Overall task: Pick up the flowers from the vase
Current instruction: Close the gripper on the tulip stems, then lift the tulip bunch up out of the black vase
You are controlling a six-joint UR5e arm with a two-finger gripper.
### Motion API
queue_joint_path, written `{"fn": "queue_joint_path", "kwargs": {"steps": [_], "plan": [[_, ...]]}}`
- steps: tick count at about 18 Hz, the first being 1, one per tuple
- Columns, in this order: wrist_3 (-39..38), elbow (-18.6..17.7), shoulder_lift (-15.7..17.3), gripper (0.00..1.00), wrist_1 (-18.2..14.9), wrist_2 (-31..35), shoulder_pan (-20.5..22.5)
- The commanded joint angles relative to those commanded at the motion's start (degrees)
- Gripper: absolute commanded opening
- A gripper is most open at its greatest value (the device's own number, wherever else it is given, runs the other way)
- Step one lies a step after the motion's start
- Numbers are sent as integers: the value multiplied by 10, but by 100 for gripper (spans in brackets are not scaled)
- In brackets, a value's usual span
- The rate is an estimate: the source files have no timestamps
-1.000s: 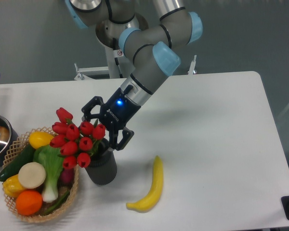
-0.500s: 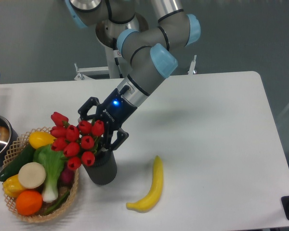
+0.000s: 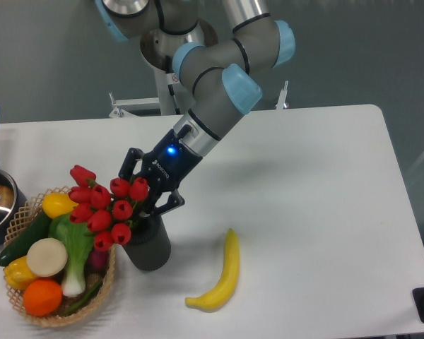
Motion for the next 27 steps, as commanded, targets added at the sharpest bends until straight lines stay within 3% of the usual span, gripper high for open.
{"fn": "queue_joint_path", "kwargs": {"steps": [5, 12, 13, 18, 27], "plan": [[-1, 0, 1, 32, 0, 0, 1], [-4, 3, 4, 30, 0, -16, 7], [-8, 4, 6, 24, 0, -20, 10], [-10, 8, 11, 25, 0, -47, 11], [-66, 47, 40, 27, -1, -100, 25]]}}
